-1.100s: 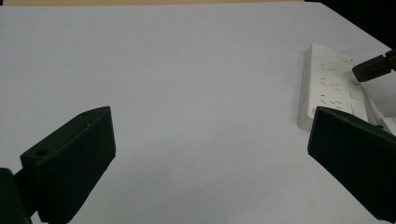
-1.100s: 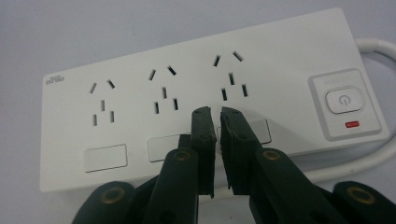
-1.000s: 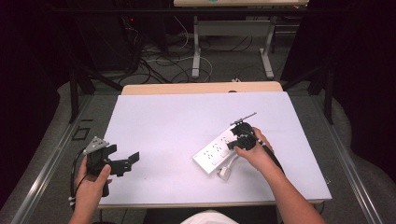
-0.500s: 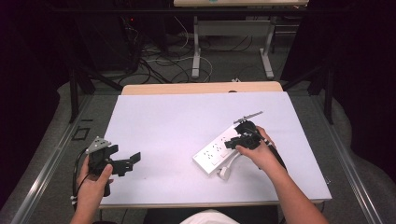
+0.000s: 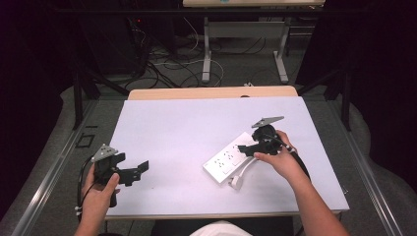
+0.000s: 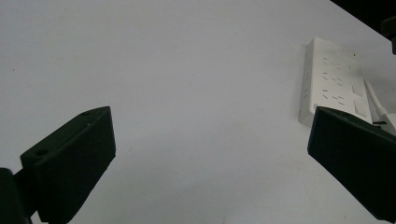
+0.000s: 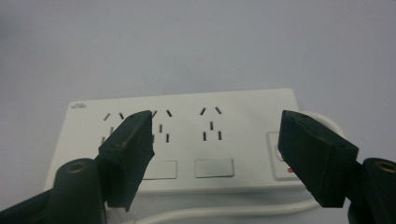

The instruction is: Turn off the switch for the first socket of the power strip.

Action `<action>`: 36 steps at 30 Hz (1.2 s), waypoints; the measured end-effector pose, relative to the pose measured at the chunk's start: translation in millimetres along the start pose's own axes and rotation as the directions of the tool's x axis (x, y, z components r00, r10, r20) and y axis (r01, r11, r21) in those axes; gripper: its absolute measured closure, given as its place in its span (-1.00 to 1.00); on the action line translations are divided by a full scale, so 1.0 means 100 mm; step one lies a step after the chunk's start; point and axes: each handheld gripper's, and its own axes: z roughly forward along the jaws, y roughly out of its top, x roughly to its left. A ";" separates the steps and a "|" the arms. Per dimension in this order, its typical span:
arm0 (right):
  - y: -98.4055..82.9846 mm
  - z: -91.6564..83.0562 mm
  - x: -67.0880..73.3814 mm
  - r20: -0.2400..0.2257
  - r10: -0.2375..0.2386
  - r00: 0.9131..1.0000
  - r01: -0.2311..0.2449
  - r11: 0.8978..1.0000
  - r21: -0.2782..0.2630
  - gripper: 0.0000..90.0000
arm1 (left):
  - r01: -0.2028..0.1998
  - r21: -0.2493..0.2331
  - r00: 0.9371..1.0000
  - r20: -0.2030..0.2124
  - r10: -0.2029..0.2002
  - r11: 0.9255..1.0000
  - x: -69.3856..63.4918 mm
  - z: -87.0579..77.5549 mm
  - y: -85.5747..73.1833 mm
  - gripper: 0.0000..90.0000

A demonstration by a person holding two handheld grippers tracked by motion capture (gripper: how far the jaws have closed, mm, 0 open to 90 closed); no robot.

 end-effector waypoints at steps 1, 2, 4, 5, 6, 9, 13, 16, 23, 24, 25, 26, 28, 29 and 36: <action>0.00 -0.01 -0.01 0.020 -0.018 1.000 0.018 1.000 -0.008 -0.54 | 0.001 -0.002 1.000 0.001 -0.001 1.000 0.00 0.00 0.00 -0.98; 0.00 -0.01 -0.01 0.020 -0.018 1.000 0.018 1.000 -0.008 -0.54 | 0.001 -0.002 1.000 0.001 -0.001 1.000 0.00 0.00 0.00 -0.98; 0.00 -0.03 -0.03 0.052 -0.020 0.998 0.020 1.000 -0.001 -0.51 | -0.001 0.001 1.000 0.001 0.001 1.000 0.00 0.00 -0.01 -0.98; -0.01 -0.05 -0.05 0.068 -0.022 0.997 0.022 1.000 0.002 -0.61 | -0.002 -0.003 1.000 0.001 0.002 1.000 0.00 0.00 -0.01 -0.98; -0.01 -0.05 -0.06 0.062 -0.014 0.998 0.014 1.000 0.000 -0.61 | 0.000 -0.005 1.000 0.003 0.001 1.000 0.01 -0.01 0.00 -0.98; -0.02 -0.06 -0.05 0.023 0.007 1.000 -0.007 1.000 0.005 -0.58 | 0.001 -0.009 1.000 0.004 -0.001 1.000 0.01 -0.01 0.00 -0.98; -0.04 -0.05 -0.07 -0.005 0.086 0.996 -0.085 0.995 0.048 -0.68 | -0.002 -0.008 1.000 0.004 0.002 1.000 0.01 -0.01 0.00 -0.98; -0.07 -0.03 -0.09 0.011 0.092 0.996 -0.093 0.995 0.040 -0.77 | -0.003 -0.009 1.000 0.004 0.003 1.000 0.00 -0.01 0.00 -0.98; -0.08 -0.06 -0.13 0.052 0.107 0.993 -0.107 0.994 0.005 -1.00 | -0.004 -0.013 1.000 0.004 0.004 1.000 0.01 0.00 0.01 -0.98; -0.08 -0.07 -0.13 0.060 0.108 0.992 -0.108 0.994 -0.002 -1.00 | -0.003 -0.015 1.000 0.003 0.003 1.000 0.01 0.00 0.01 -0.98; -0.08 -0.08 -0.13 0.067 0.106 0.992 -0.106 0.994 -0.005 -1.00 | -0.004 -0.015 1.000 0.004 0.004 1.000 0.01 0.00 0.01 -0.98; -0.08 -0.09 -0.13 0.066 0.109 0.992 -0.109 0.994 -0.007 -1.00 | -0.009 -0.010 1.000 0.004 0.009 1.000 0.01 0.00 0.01 -0.98; -0.08 -0.11 -0.14 0.063 0.103 0.993 -0.102 0.995 -0.014 -1.00 | -0.010 -0.010 1.000 0.005 0.010 1.000 0.01 0.00 0.02 -0.98; -0.08 -0.11 -0.13 0.062 0.105 0.993 -0.105 0.994 -0.014 -1.00 | -0.010 -0.009 1.000 0.006 0.010 1.000 0.01 0.00 0.02 -0.98; -0.09 -0.13 -0.13 0.053 0.091 0.994 -0.091 0.996 0.001 -1.00 | -0.009 -0.011 1.000 0.007 0.009 1.000 0.00 0.01 0.02 -0.98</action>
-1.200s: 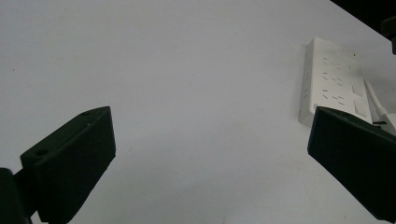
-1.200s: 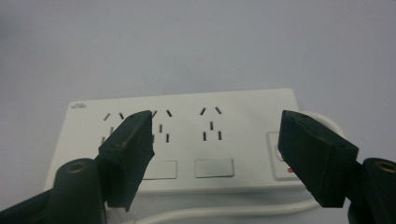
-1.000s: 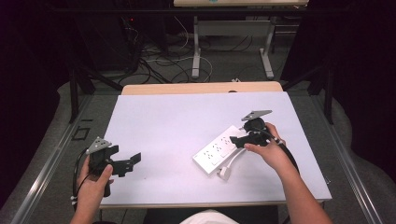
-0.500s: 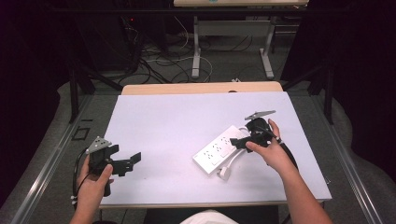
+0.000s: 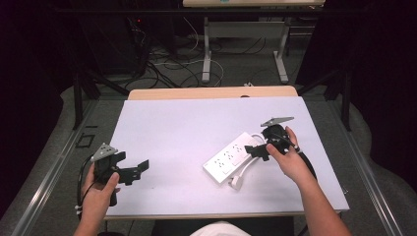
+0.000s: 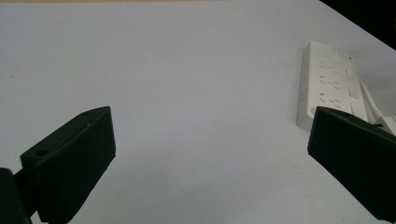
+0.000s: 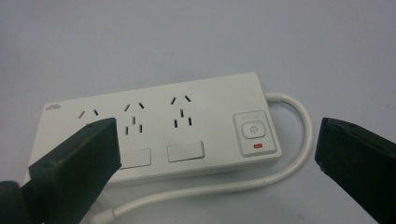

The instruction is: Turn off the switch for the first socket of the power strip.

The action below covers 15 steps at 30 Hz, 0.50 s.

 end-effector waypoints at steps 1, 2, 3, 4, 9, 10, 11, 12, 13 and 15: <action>0.00 -0.01 0.00 0.002 -0.007 1.000 0.007 1.000 -0.002 -1.00 | 0.002 -0.001 1.000 -0.001 -0.002 1.000 0.00 0.00 0.00 -0.98; 0.01 -0.02 0.00 -0.001 -0.010 1.000 0.010 1.000 0.003 -1.00 | 0.003 -0.002 1.000 -0.002 -0.003 1.000 0.00 0.00 0.00 -0.98; 0.02 -0.03 0.01 -0.006 -0.012 1.000 0.012 1.000 0.009 -1.00 | 0.007 -0.008 1.000 -0.001 -0.007 1.000 0.01 -0.01 0.00 -0.98; 0.03 -0.04 0.02 -0.008 -0.021 1.000 0.021 1.000 0.006 -1.00 | 0.010 -0.011 1.000 -0.002 -0.010 1.000 0.01 -0.01 0.01 -0.98; 0.04 -0.11 0.06 -0.023 -0.065 0.998 0.065 0.998 0.000 -1.00 | 0.012 -0.010 1.000 -0.007 -0.012 1.000 0.01 -0.02 0.00 -0.98; 0.03 -0.12 0.07 -0.028 -0.077 0.997 0.076 0.997 -0.004 -1.00 | 0.010 -0.008 1.000 -0.007 -0.010 1.000 0.01 -0.02 0.00 -0.98; 0.02 -0.14 0.06 -0.029 -0.085 0.996 0.085 0.996 -0.011 -1.00 | 0.008 -0.007 1.000 -0.006 -0.008 1.000 0.01 -0.02 0.00 -0.98; 0.02 -0.16 0.07 -0.028 -0.086 0.996 0.086 0.996 -0.017 -1.00 | 0.007 -0.007 1.000 -0.005 -0.007 1.000 0.01 -0.02 0.00 -0.98; 0.00 -0.18 0.06 -0.025 -0.091 0.996 0.090 0.995 -0.037 -1.00 | 0.006 -0.007 1.000 -0.006 -0.006 1.000 0.01 -0.02 0.00 -0.98; -0.03 -0.22 0.06 -0.027 -0.089 0.996 0.087 0.995 -0.058 -1.00 | 0.009 -0.008 1.000 -0.006 -0.009 1.000 0.01 -0.02 0.00 -0.98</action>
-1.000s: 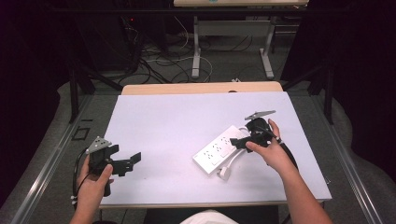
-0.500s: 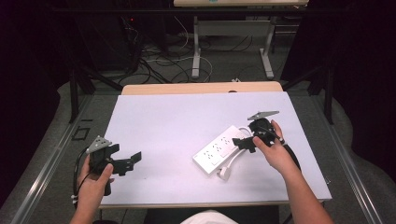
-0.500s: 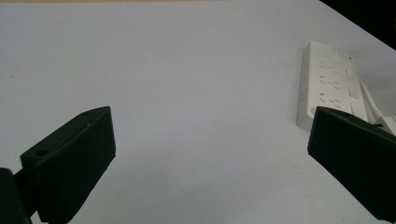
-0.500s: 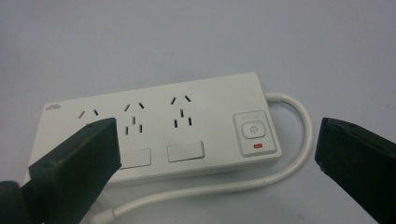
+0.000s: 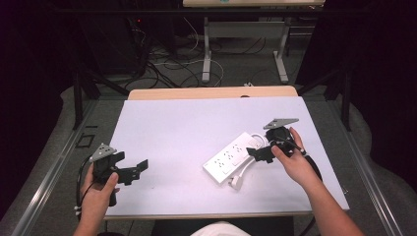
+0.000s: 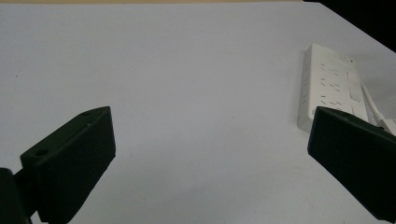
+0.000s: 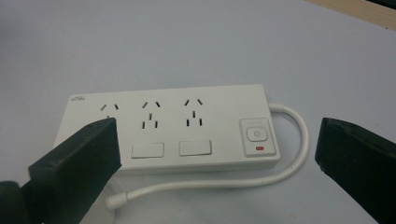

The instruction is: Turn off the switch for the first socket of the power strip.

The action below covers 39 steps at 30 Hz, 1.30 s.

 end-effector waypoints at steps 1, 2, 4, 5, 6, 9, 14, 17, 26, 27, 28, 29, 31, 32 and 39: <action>-0.02 -0.02 0.00 -0.002 0.000 1.000 0.000 1.000 -0.007 -1.00 | -0.001 -0.003 1.000 -0.002 0.001 1.000 0.00 0.00 0.00 -0.98; -0.04 -0.05 -0.01 -0.001 -0.005 1.000 0.005 1.000 -0.012 -1.00 | 0.001 -0.006 1.000 -0.003 -0.001 1.000 0.01 0.00 0.00 -0.98; -0.07 -0.11 -0.02 0.007 -0.014 1.000 0.014 1.000 -0.017 -1.00 | 0.002 -0.005 1.000 -0.004 -0.002 1.000 0.01 -0.01 0.00 -0.98; -0.09 -0.14 -0.02 0.007 -0.014 1.000 0.014 1.000 -0.022 -1.00 | 0.004 -0.007 1.000 -0.005 -0.004 1.000 0.01 -0.01 0.00 -0.98; -0.11 -0.17 -0.03 0.009 -0.014 1.000 0.014 1.000 -0.026 -1.00 | 0.004 -0.007 1.000 -0.005 -0.004 1.000 0.01 -0.01 0.00 -0.98; -0.18 -0.27 -0.05 0.029 -0.005 1.000 0.006 0.999 -0.044 -1.00 | 0.002 -0.009 1.000 -0.006 -0.002 1.000 0.01 -0.02 0.00 -0.98; -0.30 -0.42 -0.14 0.082 0.015 0.997 -0.010 0.998 -0.062 -1.00 | 0.006 -0.013 1.000 -0.008 -0.006 1.000 0.01 -0.02 0.00 -0.98; -0.38 -0.50 -0.20 0.101 0.041 0.994 -0.034 0.997 -0.069 -1.00 | 0.007 -0.015 1.000 -0.009 -0.008 1.000 0.01 -0.03 0.00 -0.98; -0.63 -0.66 -0.34 0.128 0.108 0.986 -0.098 0.992 -0.079 -1.00 | 0.010 -0.016 1.000 -0.010 -0.010 1.000 0.01 -0.02 0.00 -0.98; -0.65 -0.67 -0.36 0.135 0.110 0.985 -0.100 0.992 -0.083 -1.00 | 0.011 -0.016 1.000 -0.011 -0.011 1.000 0.01 -0.03 0.00 -0.98; -0.67 -0.69 -0.38 0.145 0.121 0.982 -0.109 0.990 -0.089 -1.00 | 0.011 -0.015 1.000 -0.013 -0.011 1.000 0.01 -0.03 0.00 -0.98; -0.70 -0.70 -0.40 0.148 0.126 0.981 -0.113 0.989 -0.092 -1.00 | 0.011 -0.016 1.000 -0.013 -0.012 1.000 0.02 -0.03 0.00 -0.98; -0.75 -0.72 -0.44 0.168 0.138 0.976 -0.121 0.987 -0.107 -1.00 | 0.011 -0.015 1.000 -0.013 -0.012 1.000 0.02 -0.03 0.00 -0.98; -0.78 -0.73 -0.46 0.177 0.146 0.973 -0.128 0.986 -0.109 -1.00 | 0.012 -0.015 1.000 -0.014 -0.012 1.000 0.02 -0.03 0.00 -0.98; -0.95 -0.72 -0.56 0.195 0.199 0.960 -0.176 0.976 -0.130 -1.00 | 0.017 -0.015 1.000 -0.019 -0.017 1.000 0.03 -0.02 0.00 -0.98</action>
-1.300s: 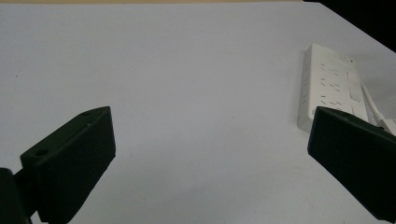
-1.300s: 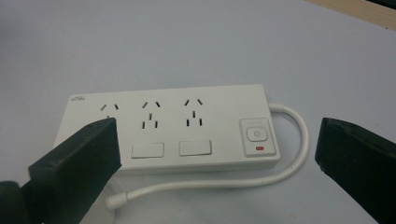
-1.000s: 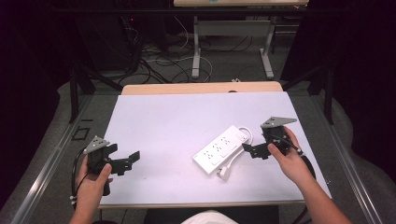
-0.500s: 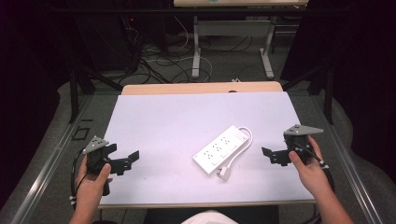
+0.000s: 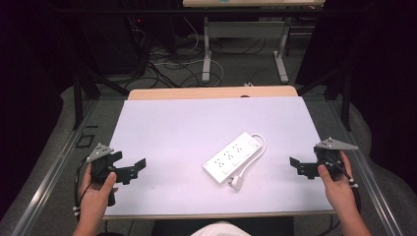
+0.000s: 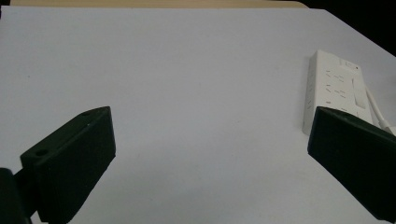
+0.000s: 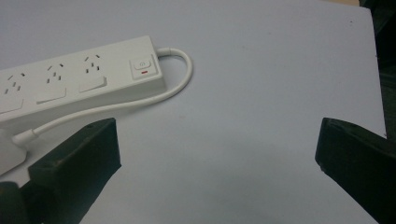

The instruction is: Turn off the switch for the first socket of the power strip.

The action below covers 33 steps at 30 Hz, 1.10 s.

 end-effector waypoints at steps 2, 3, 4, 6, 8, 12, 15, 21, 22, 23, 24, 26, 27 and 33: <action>-0.03 0.01 -0.01 0.006 0.015 1.000 -0.015 1.000 0.012 -1.00 | -0.002 -0.002 1.000 -0.002 0.002 1.000 0.00 0.01 0.00 -0.98; -0.05 0.03 -0.03 0.011 0.010 1.000 -0.010 1.000 0.003 -1.00 | -0.002 -0.002 1.000 -0.002 0.002 1.000 0.00 0.01 -0.01 -0.98; -0.07 0.04 -0.04 0.014 0.009 1.000 -0.009 1.000 0.007 -1.00 | -0.002 -0.001 1.000 -0.001 0.002 1.000 0.00 0.01 -0.01 -0.98; -0.09 0.05 -0.06 0.018 0.017 1.000 -0.017 1.000 0.000 -1.00 | -0.003 -0.001 1.000 -0.001 0.003 1.000 0.01 0.01 -0.01 -0.98; -0.12 0.07 -0.08 0.019 0.019 1.000 -0.019 1.000 -0.010 -1.00 | -0.002 0.000 1.000 -0.001 0.002 1.000 0.01 0.01 -0.01 -0.98; -0.18 0.11 -0.10 0.029 0.015 0.999 -0.015 1.000 -0.022 -1.00 | 0.000 0.002 1.000 -0.002 0.000 1.000 0.01 0.02 -0.02 -0.98; -0.22 0.14 -0.11 0.035 0.010 0.999 -0.009 1.000 -0.020 -1.00 | -0.002 0.004 1.000 -0.003 0.002 1.000 0.01 0.03 -0.02 -0.98; -0.30 0.20 -0.11 0.022 0.023 0.999 -0.023 1.000 0.002 -1.00 | -0.001 0.005 1.000 -0.004 0.001 1.000 0.01 0.04 -0.03 -0.98; -0.32 0.21 -0.11 0.024 0.027 0.999 -0.027 1.000 0.000 -1.00 | -0.003 0.006 1.000 -0.004 0.003 1.000 0.01 0.04 -0.04 -0.98; -0.34 0.22 -0.13 0.025 0.022 0.999 -0.022 1.000 0.000 -1.00 | -0.005 0.005 1.000 -0.005 0.005 1.000 0.01 0.04 -0.04 -0.98; -0.35 0.23 -0.13 0.027 0.029 0.999 -0.029 1.000 0.003 -1.00 | -0.006 0.006 1.000 -0.005 0.006 1.000 0.02 0.04 -0.04 -0.98; -0.38 0.25 -0.16 0.024 0.027 0.999 -0.028 1.000 0.011 -1.00 | -0.007 0.006 1.000 -0.006 0.007 1.000 0.02 0.04 -0.04 -0.98; -0.39 0.25 -0.16 0.023 0.037 0.999 -0.038 0.999 0.014 -1.00 | -0.008 0.007 1.000 -0.006 0.008 1.000 0.02 0.04 -0.04 -0.98; -0.42 0.29 -0.18 0.022 0.053 0.998 -0.054 0.998 0.019 -1.00 | -0.008 0.010 1.000 -0.009 0.008 1.000 0.03 0.05 -0.05 -0.98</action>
